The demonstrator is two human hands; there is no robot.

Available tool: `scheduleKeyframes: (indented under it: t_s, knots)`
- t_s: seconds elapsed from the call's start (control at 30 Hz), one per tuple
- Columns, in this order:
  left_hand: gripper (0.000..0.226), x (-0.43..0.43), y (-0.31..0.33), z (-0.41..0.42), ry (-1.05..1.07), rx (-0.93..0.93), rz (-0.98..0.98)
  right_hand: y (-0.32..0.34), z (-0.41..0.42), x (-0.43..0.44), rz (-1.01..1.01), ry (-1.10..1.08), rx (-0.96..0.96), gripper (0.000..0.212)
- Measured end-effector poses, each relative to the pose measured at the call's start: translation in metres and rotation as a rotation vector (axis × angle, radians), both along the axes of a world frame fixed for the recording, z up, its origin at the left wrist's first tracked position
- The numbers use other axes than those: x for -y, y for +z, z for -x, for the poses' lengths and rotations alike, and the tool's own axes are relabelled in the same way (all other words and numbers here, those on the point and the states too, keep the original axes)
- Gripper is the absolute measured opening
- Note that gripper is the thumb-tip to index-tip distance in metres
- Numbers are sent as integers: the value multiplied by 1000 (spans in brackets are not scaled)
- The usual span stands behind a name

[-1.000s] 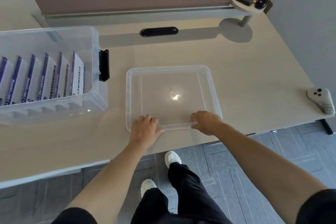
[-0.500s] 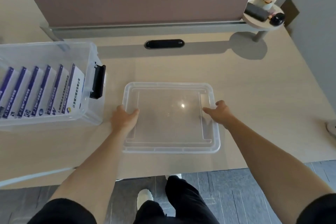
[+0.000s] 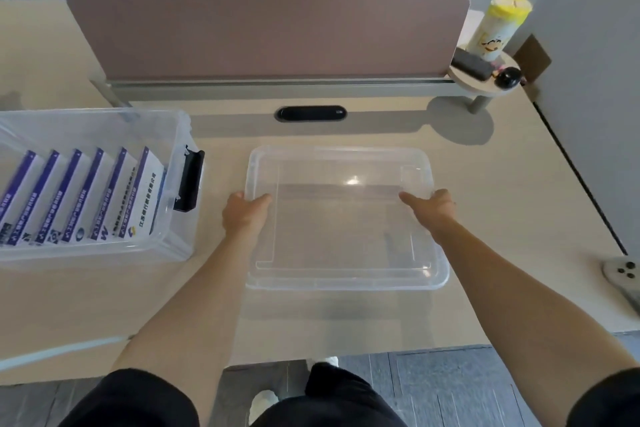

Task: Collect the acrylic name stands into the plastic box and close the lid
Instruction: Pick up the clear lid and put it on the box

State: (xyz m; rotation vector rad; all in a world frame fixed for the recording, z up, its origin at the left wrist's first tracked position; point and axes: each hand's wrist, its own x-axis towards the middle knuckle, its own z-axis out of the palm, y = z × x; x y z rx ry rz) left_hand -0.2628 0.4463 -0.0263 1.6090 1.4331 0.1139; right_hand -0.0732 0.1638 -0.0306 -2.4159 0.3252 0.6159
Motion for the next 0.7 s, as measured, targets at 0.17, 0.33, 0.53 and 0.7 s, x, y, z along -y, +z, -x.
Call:
scheduleKeyframes:
  t_s: [0.17, 0.33, 0.53, 0.7]
  knots:
    - [95, 8, 69, -22, -90, -69, -183, 68, -5, -2, -22, -21, 162, 99]
    - [107, -9, 128, -3, -137, -8, -274, 136, 18, -17, -19, 51, 326, 99]
    - [112, -59, 182, 66, -89, 32, -390, 198, 90, -76, -1, 140, 473, 91]
    - [115, -115, 197, 140, -25, 45, -412, 218, 148, -133, -62, 269, 460, 91]
